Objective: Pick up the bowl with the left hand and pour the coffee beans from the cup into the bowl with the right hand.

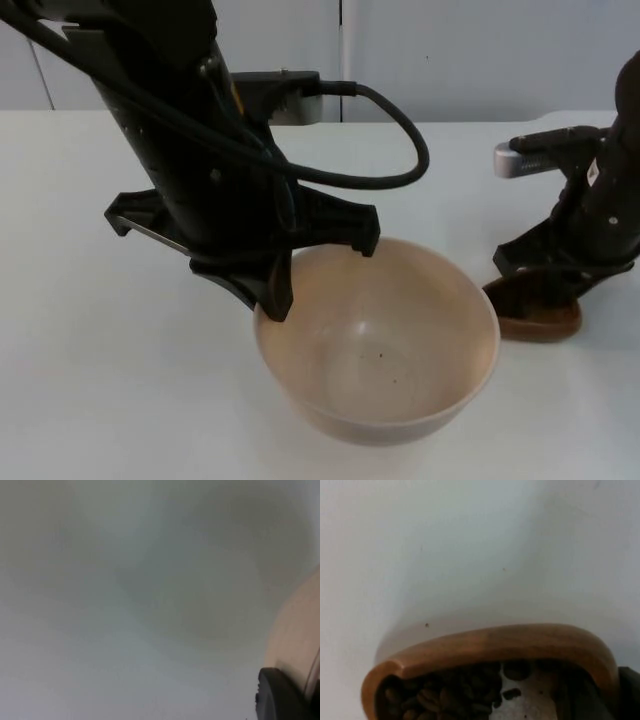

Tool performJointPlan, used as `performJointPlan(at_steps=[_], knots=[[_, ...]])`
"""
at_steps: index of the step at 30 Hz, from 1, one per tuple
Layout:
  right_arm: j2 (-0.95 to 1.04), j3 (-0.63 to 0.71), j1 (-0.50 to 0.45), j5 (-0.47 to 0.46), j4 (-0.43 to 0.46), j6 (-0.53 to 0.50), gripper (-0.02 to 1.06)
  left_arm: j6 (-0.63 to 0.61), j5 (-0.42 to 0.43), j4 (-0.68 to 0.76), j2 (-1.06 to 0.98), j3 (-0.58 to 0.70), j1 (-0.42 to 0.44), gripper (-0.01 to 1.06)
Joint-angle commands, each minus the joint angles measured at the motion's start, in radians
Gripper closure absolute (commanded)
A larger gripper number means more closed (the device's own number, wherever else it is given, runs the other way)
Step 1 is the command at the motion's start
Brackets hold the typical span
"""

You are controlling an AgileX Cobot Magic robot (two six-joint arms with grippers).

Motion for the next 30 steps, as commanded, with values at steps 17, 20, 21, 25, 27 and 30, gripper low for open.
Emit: performJointPlan(at_steps=[17,20,21,25,27,30], knots=[[-0.258,0.007,-0.003,0.215,-0.020,-0.046,1.04,-0.002,-0.015,-0.006,-0.007,0.002,-0.004,1.05],[-0.295,0.007,-0.003,0.253,-0.020,-0.050,1.04,-0.002,-0.015,-0.006,-0.007,0.002,-0.004,1.05],[-0.316,0.007,-0.003,0.275,-0.020,-0.053,1.04,-0.002,-0.015,-0.006,-0.007,0.002,-0.004,1.05],[-0.377,0.007,-0.003,0.337,-0.020,-0.065,1.04,-0.002,-0.015,-0.006,-0.007,0.002,-0.004,1.05],[-0.423,0.007,-0.003,0.380,-0.018,-0.067,1.04,-0.002,-0.015,-0.006,-0.007,0.002,-0.004,1.05],[-0.464,0.007,-0.003,0.426,-0.015,-0.072,1.04,-0.002,-0.015,-0.006,-0.007,0.002,-0.004,1.05]])
